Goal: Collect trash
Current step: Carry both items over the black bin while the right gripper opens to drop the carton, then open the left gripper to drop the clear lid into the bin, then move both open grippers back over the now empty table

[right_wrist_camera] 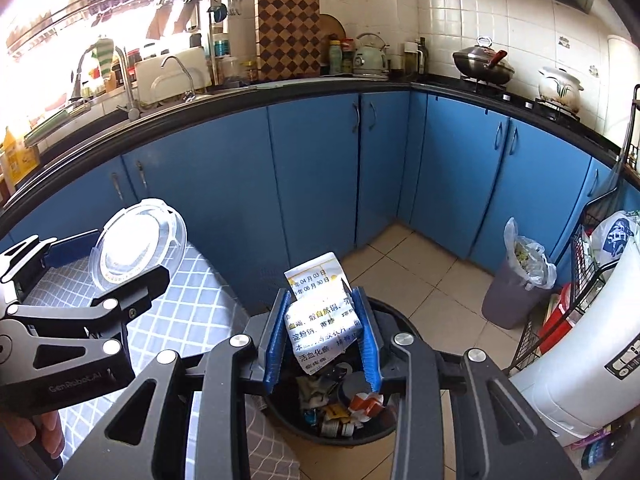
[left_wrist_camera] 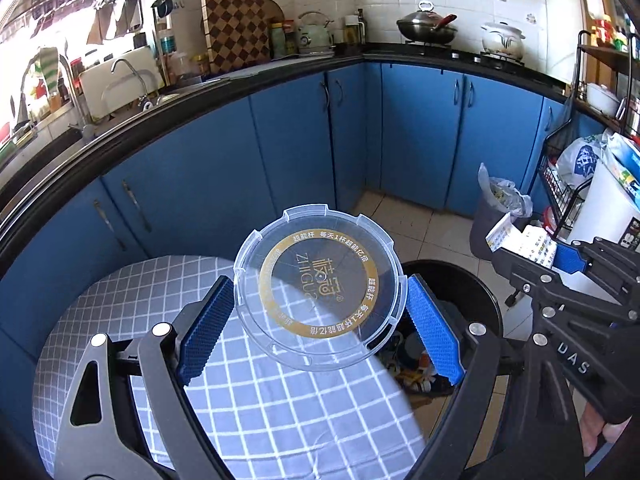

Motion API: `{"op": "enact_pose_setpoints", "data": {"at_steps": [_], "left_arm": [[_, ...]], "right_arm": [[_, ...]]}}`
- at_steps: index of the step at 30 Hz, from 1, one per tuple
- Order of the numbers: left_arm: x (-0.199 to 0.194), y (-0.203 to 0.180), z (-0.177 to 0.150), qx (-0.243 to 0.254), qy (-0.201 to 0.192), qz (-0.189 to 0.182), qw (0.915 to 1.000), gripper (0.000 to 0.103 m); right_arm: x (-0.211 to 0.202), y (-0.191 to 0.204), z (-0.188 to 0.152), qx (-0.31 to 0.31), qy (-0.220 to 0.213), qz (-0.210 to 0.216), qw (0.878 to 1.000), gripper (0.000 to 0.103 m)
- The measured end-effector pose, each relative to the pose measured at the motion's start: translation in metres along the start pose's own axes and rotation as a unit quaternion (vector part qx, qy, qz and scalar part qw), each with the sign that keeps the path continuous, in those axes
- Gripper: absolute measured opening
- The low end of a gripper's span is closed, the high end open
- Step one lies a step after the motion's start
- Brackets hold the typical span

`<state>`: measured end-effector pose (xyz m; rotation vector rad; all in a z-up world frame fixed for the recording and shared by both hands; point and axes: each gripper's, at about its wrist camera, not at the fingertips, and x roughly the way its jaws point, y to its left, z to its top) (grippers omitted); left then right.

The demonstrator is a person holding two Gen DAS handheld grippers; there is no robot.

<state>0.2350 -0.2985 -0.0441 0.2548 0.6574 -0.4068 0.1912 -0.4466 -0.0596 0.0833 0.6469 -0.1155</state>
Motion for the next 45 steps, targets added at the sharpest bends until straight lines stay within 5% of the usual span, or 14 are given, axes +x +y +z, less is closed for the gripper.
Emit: {"op": "enact_pose_setpoints", "data": {"at_steps": [5, 7, 9, 28, 30, 45], "left_arm": [[0.019, -0.003, 0.006, -0.004, 0.003, 0.003, 1.0, 0.085], [0.025, -0.004, 0.008, -0.007, 0.006, 0.003, 1.0, 0.085], [0.031, -0.002, 0.009, -0.013, 0.01, -0.002, 0.9999, 0.085], [0.044, -0.067, 0.027, 0.024, 0.007, -0.064, 0.9977, 0.09], [0.042, -0.072, 0.03, 0.024, -0.003, -0.068, 0.9974, 0.1], [0.034, -0.048, 0.023, 0.004, -0.006, -0.046, 0.9989, 0.1]], "right_arm": [[0.025, -0.008, 0.006, 0.004, 0.012, -0.002, 1.0, 0.035], [0.03, -0.013, 0.008, 0.012, 0.013, -0.004, 1.0, 0.064], [0.031, -0.018, 0.008, 0.021, 0.001, -0.024, 0.999, 0.079], [0.014, -0.089, -0.016, 0.086, -0.01, -0.146, 0.985, 0.079], [0.013, -0.094, -0.018, 0.091, -0.009, -0.148, 0.985, 0.079], [0.009, -0.072, -0.019, 0.086, -0.008, -0.126, 0.988, 0.079]]}}
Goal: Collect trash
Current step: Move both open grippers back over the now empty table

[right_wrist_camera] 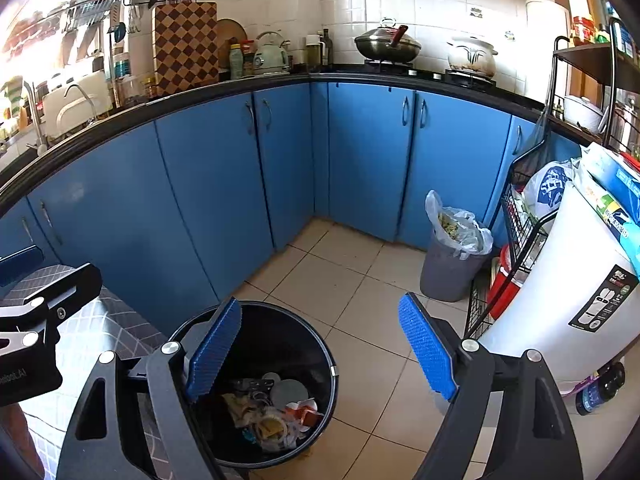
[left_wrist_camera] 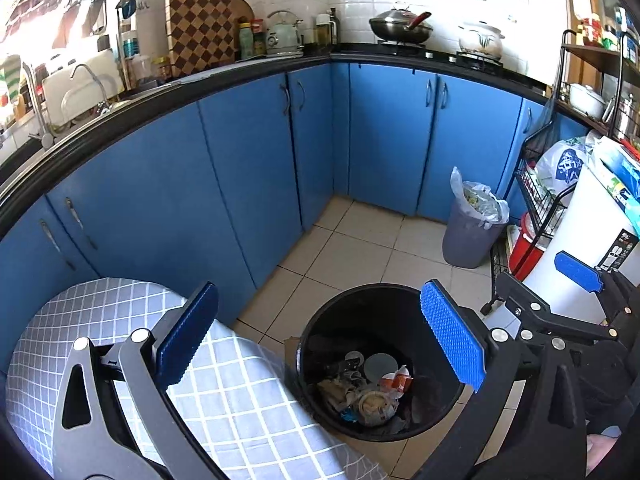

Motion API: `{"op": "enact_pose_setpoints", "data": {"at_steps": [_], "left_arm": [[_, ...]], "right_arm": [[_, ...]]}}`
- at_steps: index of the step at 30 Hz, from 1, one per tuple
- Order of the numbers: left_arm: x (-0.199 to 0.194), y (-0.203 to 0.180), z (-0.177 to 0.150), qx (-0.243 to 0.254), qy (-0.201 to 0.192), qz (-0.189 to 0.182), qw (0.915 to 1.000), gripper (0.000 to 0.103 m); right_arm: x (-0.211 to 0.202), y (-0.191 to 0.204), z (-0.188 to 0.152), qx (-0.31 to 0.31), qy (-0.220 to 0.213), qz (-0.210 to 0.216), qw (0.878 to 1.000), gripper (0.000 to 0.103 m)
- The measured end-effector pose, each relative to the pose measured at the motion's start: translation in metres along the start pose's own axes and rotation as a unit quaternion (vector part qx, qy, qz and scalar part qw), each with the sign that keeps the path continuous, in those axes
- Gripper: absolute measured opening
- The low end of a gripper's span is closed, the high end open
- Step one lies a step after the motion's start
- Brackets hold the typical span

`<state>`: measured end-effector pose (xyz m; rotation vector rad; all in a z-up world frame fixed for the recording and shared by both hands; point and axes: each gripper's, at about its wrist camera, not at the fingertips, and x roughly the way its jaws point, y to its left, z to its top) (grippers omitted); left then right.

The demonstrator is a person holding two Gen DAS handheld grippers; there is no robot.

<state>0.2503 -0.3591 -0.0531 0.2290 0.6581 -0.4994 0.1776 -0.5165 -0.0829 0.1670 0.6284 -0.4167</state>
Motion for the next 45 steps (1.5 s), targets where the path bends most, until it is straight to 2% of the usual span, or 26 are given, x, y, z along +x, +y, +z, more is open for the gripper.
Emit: {"op": "enact_pose_setpoints", "data": {"at_steps": [34, 45], "left_arm": [[-0.113, 0.058, -0.004, -0.041, -0.064, 0.01, 0.9971, 0.1], [-0.159, 0.087, -0.014, -0.056, -0.087, 0.021, 0.9944, 0.1]], "right_arm": [[-0.101, 0.057, 0.019, -0.042, -0.053, 0.015, 0.998, 0.079], [-0.144, 0.091, 0.02, -0.064, -0.074, 0.03, 0.995, 0.079]]}}
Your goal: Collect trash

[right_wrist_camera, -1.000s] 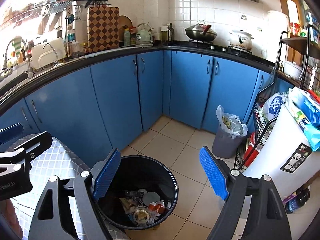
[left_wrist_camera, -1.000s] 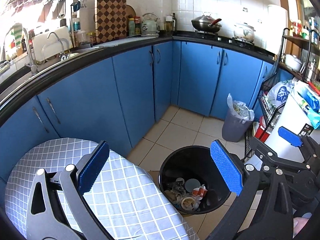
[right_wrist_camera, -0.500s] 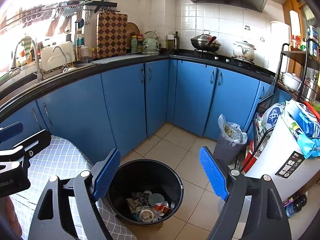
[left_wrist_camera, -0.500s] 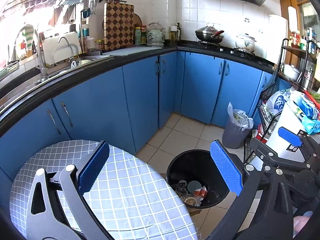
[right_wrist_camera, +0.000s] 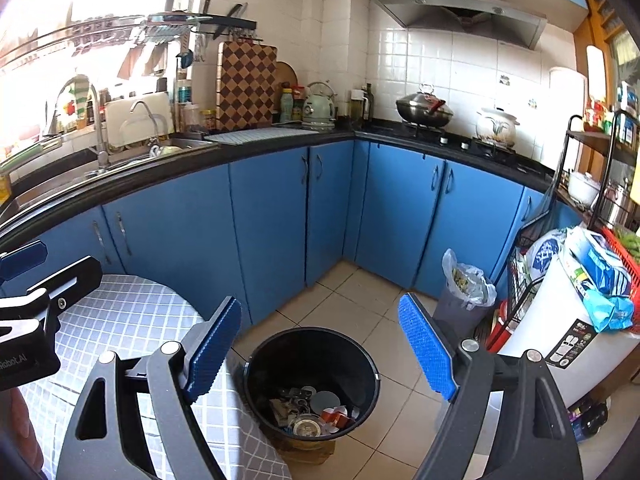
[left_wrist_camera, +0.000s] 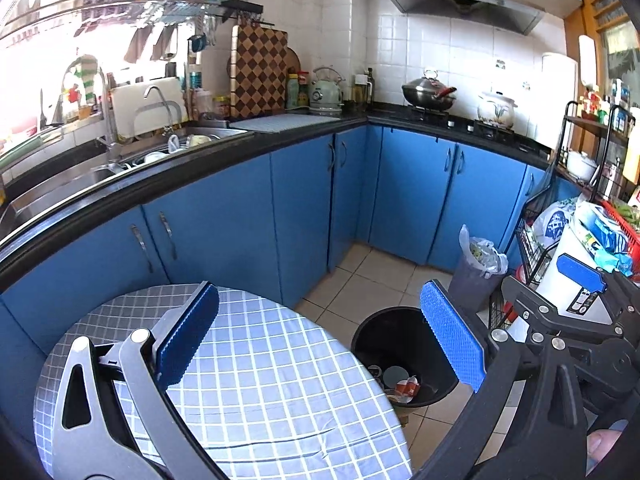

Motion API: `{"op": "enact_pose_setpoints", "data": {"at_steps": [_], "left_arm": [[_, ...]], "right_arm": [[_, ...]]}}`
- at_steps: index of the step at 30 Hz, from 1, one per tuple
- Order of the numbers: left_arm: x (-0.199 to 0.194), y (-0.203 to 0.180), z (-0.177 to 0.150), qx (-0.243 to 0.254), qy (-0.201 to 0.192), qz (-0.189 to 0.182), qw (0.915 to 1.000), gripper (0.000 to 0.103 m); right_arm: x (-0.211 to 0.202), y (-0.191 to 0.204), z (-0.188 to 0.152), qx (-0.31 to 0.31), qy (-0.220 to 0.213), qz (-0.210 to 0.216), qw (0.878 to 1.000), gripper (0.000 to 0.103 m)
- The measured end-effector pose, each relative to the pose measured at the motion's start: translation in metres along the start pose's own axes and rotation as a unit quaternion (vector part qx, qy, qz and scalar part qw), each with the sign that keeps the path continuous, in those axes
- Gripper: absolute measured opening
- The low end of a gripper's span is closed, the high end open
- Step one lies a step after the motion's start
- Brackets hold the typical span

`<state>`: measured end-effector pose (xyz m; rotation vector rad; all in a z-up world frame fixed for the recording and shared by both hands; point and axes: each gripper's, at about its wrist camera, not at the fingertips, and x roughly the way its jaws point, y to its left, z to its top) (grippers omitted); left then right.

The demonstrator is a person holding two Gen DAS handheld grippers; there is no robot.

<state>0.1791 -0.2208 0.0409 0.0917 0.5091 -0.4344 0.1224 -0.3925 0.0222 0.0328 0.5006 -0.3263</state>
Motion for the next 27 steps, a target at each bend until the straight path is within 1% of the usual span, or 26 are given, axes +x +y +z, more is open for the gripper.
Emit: {"op": "enact_pose_setpoints", "data": {"at_steps": [7, 12, 13, 20, 27], "left_arm": [[-0.035, 0.035, -0.005, -0.021, -0.016, 0.017, 0.9995, 0.1], [-0.061, 0.071, -0.016, -0.04, -0.024, 0.036, 0.9983, 0.1], [-0.067, 0.081, -0.02, -0.046, -0.025, 0.041, 0.9978, 0.1], [-0.095, 0.137, -0.047, -0.075, -0.02, 0.075, 0.9942, 0.1], [-0.112, 0.187, -0.075, -0.108, -0.011, 0.103, 0.9887, 0.1]], "right_arm": [[-0.025, 0.038, 0.004, -0.021, -0.011, 0.017, 1.0, 0.079], [-0.039, 0.071, 0.003, -0.038, -0.014, 0.032, 0.999, 0.079], [-0.041, 0.074, 0.003, -0.041, -0.015, 0.035, 0.998, 0.079], [-0.054, 0.13, -0.004, -0.07, -0.014, 0.066, 0.995, 0.079], [-0.055, 0.191, -0.021, -0.105, 0.001, 0.099, 0.989, 0.079]]}}
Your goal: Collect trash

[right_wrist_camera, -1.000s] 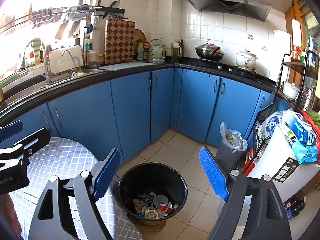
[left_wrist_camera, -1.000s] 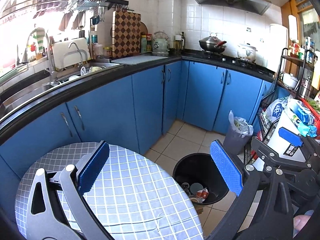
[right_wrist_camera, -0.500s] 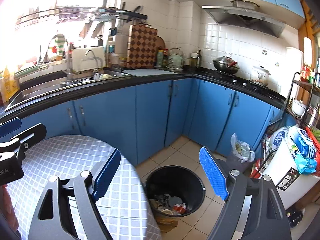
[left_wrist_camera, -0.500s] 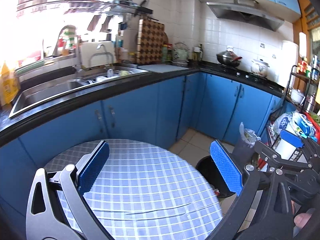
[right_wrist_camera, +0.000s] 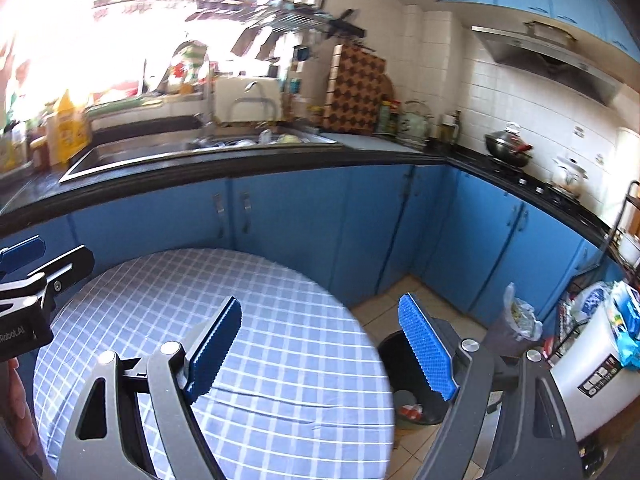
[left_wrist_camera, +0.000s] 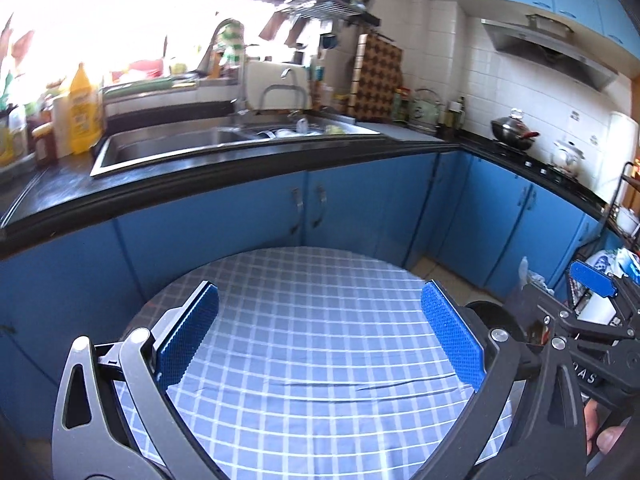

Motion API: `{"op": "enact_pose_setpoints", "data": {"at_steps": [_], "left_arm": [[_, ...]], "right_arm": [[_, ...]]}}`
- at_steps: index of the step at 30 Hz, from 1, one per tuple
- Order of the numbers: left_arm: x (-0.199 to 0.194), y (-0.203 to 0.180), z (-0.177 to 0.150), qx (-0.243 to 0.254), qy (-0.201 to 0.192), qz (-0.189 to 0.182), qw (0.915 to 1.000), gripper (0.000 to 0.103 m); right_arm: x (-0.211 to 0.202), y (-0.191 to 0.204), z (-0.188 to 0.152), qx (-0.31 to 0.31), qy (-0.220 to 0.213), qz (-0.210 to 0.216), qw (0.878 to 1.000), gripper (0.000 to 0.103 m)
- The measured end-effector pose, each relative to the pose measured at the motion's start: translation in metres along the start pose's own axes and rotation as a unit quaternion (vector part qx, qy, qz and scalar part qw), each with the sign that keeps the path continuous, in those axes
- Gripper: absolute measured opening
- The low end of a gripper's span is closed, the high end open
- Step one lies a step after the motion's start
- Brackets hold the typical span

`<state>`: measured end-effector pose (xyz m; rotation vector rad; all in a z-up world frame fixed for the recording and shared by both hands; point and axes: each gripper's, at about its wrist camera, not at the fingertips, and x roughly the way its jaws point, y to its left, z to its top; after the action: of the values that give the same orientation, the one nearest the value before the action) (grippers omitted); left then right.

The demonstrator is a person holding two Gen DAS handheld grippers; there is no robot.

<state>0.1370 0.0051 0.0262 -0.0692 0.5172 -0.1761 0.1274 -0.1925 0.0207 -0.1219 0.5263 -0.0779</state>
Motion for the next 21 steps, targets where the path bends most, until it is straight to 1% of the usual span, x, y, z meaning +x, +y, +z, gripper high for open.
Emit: {"op": "enact_pose_setpoints", "data": {"at_steps": [4, 7, 12, 17, 21], "left_arm": [[0.0, 0.029, -0.011, -0.02, 0.008, 0.015, 0.9996, 0.1], [0.005, 0.046, -0.019, -0.036, 0.014, 0.028, 0.9989, 0.1], [0.013, 0.067, -0.039, -0.056, 0.027, 0.052, 0.9967, 0.1], [0.028, 0.082, -0.059, -0.073, 0.044, 0.068, 0.9941, 0.1], [0.036, 0.088, -0.069, -0.071, 0.053, 0.07, 0.9936, 0.1]], "right_arm": [[0.007, 0.029, -0.004, -0.019, 0.007, 0.017, 1.0, 0.079], [0.012, 0.044, -0.007, -0.026, 0.012, 0.03, 0.999, 0.079], [0.032, 0.066, -0.016, -0.034, 0.03, 0.053, 0.998, 0.079], [0.049, 0.081, -0.027, -0.044, 0.05, 0.062, 0.996, 0.079], [0.056, 0.083, -0.032, -0.049, 0.053, 0.063, 0.995, 0.079]]}}
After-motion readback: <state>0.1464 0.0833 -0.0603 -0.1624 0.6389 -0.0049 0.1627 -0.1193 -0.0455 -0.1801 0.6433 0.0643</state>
